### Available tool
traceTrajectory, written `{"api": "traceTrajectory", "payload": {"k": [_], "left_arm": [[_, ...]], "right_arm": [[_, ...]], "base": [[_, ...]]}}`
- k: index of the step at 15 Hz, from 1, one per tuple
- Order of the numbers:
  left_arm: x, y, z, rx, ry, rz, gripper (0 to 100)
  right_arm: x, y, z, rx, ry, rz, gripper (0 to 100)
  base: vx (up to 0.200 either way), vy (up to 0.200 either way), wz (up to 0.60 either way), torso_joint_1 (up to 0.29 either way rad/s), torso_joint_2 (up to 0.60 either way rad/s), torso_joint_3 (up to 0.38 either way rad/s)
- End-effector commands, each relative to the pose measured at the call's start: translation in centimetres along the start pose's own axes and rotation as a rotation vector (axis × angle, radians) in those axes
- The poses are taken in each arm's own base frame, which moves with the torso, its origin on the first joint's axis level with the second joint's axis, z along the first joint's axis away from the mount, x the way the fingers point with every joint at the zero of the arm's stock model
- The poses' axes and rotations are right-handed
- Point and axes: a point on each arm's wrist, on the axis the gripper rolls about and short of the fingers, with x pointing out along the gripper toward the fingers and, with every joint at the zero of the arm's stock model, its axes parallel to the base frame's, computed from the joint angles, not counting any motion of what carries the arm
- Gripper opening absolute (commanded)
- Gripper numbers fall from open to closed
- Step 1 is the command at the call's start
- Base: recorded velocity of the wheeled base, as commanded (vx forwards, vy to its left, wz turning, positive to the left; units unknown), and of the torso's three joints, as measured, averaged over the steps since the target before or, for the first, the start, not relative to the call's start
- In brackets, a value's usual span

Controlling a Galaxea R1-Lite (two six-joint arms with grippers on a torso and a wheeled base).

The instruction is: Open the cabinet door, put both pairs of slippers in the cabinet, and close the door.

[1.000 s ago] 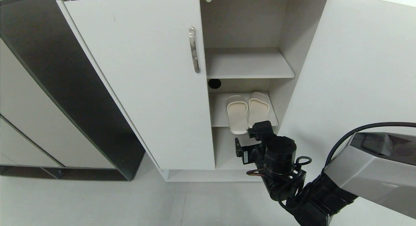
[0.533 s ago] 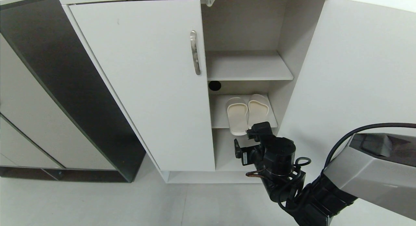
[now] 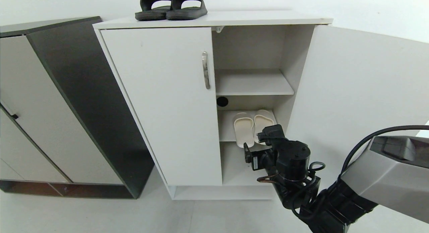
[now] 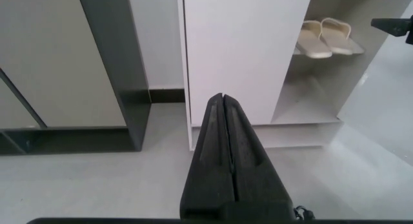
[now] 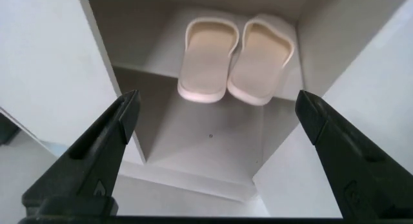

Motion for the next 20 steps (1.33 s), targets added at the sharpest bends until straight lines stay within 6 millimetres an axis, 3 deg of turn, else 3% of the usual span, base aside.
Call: {"api": "traceTrajectory", "payload": {"k": [1, 3, 8, 12, 20], "left_arm": [[0.0, 0.0, 0.0, 0.004, 0.001, 0.001, 0], [0.0, 0.0, 0.0, 0.024, 0.001, 0.001, 0], [0.0, 0.0, 0.0, 0.021, 0.001, -0.001, 0], [0.0, 0.0, 0.0, 0.024, 0.002, -0.004, 0], [0.0, 0.0, 0.0, 0.022, 0.001, -0.004, 0]], "right_arm": [[-1.1, -0.2, 0.4, -0.008, 0.006, 0.031, 100], [-2.3, 0.0, 0.8, -0.008, 0.002, 0.103, 100], [-2.6, -0.2, 0.6, -0.013, 0.012, 0.108, 100], [-2.4, 0.1, -0.6, -0.028, 0.039, 0.117, 100], [-2.4, 0.0, -1.1, -0.030, 0.032, 0.114, 100]], "base": [[0.000, 0.000, 0.00, -0.007, 0.00, 0.207], [0.000, 0.000, 0.00, 0.007, 0.00, 0.151], [0.000, 0.000, 0.00, 0.000, 0.00, 0.000], [0.000, 0.200, 0.00, 0.001, 0.00, 0.002], [0.000, 0.200, 0.00, 0.004, 0.00, 0.002]]}}
